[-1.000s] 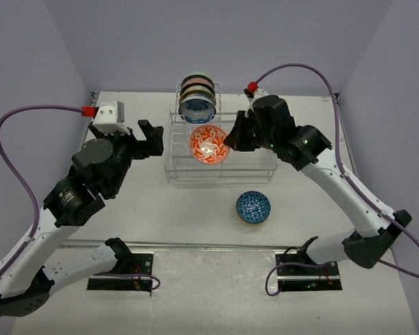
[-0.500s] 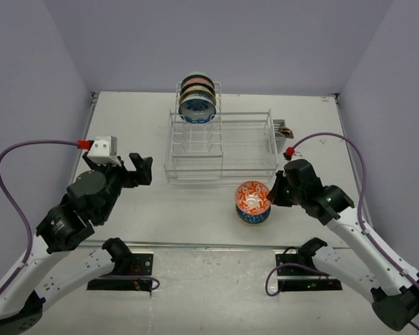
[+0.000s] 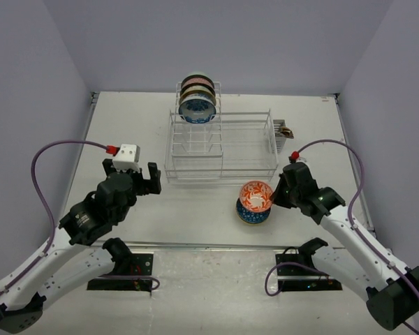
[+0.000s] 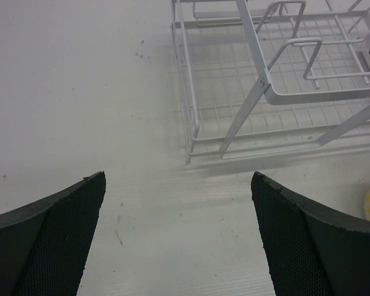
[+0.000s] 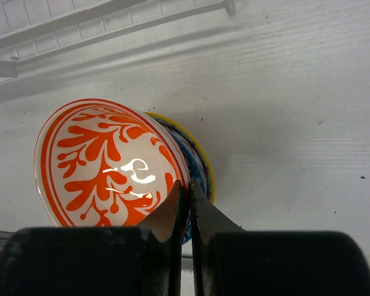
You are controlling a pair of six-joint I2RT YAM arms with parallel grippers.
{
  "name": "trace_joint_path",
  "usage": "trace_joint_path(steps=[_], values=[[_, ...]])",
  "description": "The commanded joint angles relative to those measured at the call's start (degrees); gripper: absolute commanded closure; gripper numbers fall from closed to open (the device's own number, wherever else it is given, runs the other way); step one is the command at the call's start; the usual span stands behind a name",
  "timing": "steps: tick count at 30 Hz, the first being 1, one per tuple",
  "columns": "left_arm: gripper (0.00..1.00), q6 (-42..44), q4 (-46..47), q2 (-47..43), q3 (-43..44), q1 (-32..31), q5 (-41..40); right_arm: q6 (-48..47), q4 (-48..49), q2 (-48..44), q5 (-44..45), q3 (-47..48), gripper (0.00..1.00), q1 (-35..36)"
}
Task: Unload the bowls from the dish rack
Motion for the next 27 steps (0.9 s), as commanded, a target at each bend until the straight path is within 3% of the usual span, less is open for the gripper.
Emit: trace_joint_path(steps=[1,15,27], values=[[0.0,-0.43,2.2,-0.15,-0.2,0.01,-1.12,2.46,6.2,-0.17,-1.71,-1.66,1.0,-0.15],[0.0,-0.17,2.99,0.55,-0.9,0.02,-0.33,3.52,7.0,-4.21,-2.77,-6.76,0.98,-0.15],[0.0,-0.78,2.99,1.86,-0.29,0.01,-0.76,2.73,6.3,-7.02,-5.49,-6.68,0.77,-0.15]])
